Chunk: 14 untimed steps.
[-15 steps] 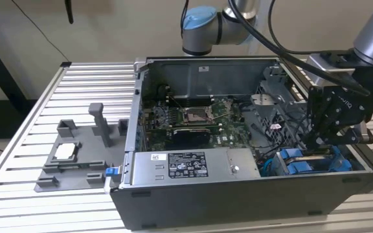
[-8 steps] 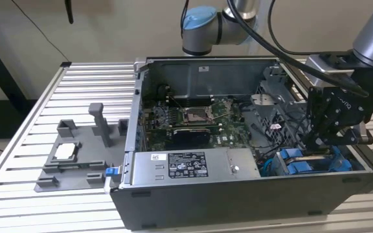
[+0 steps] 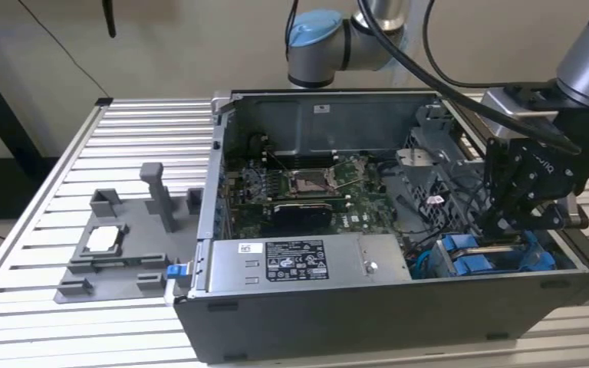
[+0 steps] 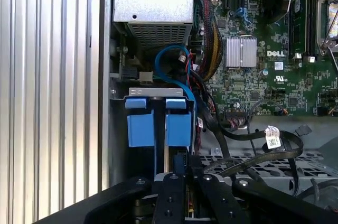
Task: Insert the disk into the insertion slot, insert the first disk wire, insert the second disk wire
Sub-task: 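Insert the second disk wire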
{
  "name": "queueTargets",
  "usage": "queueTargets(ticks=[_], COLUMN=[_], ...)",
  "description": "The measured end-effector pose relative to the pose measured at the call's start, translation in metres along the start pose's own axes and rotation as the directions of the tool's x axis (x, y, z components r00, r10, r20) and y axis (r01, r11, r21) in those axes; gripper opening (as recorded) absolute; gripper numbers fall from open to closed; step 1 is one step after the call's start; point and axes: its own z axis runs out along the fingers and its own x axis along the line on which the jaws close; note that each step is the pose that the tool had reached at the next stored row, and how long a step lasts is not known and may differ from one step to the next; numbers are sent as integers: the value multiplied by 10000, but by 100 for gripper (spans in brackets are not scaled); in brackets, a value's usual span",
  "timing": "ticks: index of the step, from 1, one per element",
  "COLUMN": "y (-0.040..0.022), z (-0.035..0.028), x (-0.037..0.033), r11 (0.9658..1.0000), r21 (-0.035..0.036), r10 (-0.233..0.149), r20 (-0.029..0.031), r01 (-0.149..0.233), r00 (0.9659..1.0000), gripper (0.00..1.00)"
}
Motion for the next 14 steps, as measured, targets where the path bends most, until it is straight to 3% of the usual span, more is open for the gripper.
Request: queueTargets(ticks=[14], y=[-5], z=[11], x=[2], r11=[10000], r21=[0], r10=[-1], r20=[6], r01=[1], r00=[10000], gripper=[16])
